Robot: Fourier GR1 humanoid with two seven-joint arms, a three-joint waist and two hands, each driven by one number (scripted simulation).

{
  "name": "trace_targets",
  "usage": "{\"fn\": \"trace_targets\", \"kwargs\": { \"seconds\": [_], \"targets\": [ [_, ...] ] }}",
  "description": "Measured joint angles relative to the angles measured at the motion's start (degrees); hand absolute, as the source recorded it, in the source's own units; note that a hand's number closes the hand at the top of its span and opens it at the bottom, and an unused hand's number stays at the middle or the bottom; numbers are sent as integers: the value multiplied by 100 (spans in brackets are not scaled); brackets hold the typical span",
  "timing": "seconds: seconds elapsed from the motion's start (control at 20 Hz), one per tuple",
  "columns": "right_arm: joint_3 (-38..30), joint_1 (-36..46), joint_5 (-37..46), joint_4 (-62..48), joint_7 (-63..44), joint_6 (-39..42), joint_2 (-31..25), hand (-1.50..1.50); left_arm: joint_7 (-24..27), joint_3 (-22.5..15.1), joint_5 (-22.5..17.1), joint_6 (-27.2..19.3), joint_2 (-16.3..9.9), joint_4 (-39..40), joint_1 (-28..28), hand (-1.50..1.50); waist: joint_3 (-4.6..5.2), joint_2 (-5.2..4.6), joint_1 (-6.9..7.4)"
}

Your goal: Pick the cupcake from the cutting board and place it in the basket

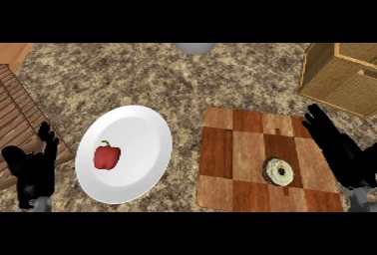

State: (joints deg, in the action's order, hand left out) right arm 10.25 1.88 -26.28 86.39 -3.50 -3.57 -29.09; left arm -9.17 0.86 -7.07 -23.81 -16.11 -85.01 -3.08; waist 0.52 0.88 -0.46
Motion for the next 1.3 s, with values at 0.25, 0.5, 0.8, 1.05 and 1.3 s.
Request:
{"fn": "trace_targets", "kwargs": {
  "seconds": [0.25,0.5,0.8,1.05,1.3],
  "targets": [
    [138,735,-330,392,253,656,278,150,-262,296,-238,-1177,481,-308,-261,0,-142,-29,111],
    [959,1438,-252,1075,642,1614,593,-150,-525,-737,-134,15,176,-300,-385,0,-124,-65,139],
    [1976,1222,1253,1911,660,1199,698,-150,-408,-895,-320,864,-194,-353,-573,0,-127,8,-30],
    [1694,1706,2549,2330,-88,896,-194,-150,-411,-836,-466,1163,-361,-395,-681,0,-104,47,-156],
    [1108,2369,2950,2727,-983,1372,-1281,-150,-392,-832,-555,1387,-432,-415,-679,0,-96,25,-143]
  ]
}}
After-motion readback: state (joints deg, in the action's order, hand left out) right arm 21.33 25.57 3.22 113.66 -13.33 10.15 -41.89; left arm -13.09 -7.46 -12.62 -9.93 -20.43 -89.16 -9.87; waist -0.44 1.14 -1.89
